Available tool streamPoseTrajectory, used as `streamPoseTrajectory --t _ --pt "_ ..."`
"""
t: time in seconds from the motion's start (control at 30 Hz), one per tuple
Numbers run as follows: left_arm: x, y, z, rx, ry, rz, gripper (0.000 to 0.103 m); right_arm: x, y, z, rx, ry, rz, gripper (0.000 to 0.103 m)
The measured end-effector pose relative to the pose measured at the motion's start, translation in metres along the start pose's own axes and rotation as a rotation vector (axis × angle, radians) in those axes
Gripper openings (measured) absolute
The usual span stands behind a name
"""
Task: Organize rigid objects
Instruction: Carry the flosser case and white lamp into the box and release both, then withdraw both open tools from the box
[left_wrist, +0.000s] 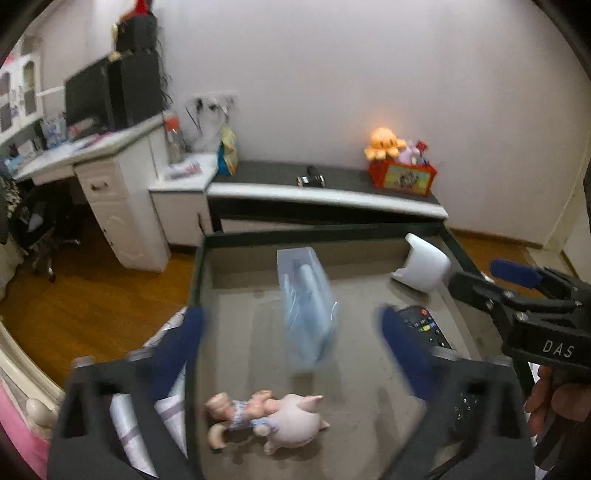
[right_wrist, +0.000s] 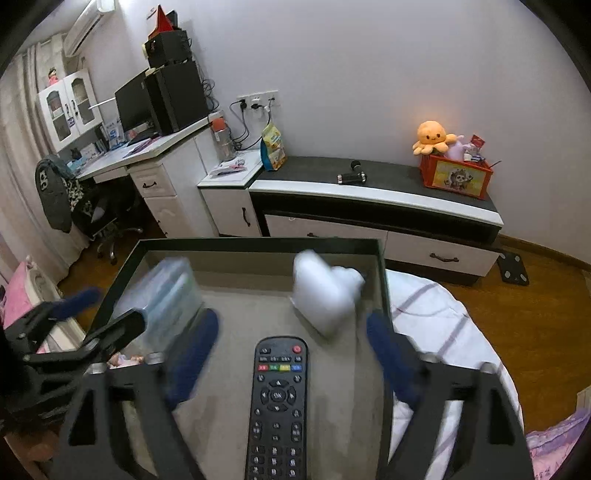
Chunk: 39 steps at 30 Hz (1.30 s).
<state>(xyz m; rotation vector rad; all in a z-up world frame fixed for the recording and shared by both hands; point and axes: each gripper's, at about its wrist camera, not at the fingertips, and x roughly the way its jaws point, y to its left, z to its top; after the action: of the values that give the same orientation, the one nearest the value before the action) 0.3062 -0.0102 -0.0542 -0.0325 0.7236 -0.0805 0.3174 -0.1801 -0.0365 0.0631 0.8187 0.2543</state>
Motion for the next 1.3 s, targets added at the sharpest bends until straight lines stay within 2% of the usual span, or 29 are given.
streamPoseTrajectory --t 0.07,0.1,0.13,0.5,0.7,1.3 --pt "-0.011 0.001 -0.003 0.006 -0.018 0.002 0.103 -0.007 -0.001 -0.005 0.007 -0.001 -0.006 0.091" --pt "-0.017 0.003 -0.004 0.004 -0.020 0.002 0.103 -0.012 -0.001 -0.008 0.011 -0.003 -0.011 0.100" --pt "-0.023 0.004 -0.007 -0.004 -0.026 0.003 0.103 -0.017 -0.001 -0.011 0.014 -0.009 -0.017 0.103" --pt "-0.102 0.013 -0.044 -0.060 -0.090 -0.013 0.103 -0.085 0.017 -0.038 0.021 -0.102 -0.013 0.103" --pt "-0.144 0.014 -0.071 -0.056 -0.112 0.006 0.103 -0.126 0.024 -0.062 0.030 -0.154 -0.008 0.103" --pt "-0.218 -0.008 -0.135 -0.049 -0.140 0.031 0.103 -0.201 0.025 -0.142 0.080 -0.218 -0.008 0.103"
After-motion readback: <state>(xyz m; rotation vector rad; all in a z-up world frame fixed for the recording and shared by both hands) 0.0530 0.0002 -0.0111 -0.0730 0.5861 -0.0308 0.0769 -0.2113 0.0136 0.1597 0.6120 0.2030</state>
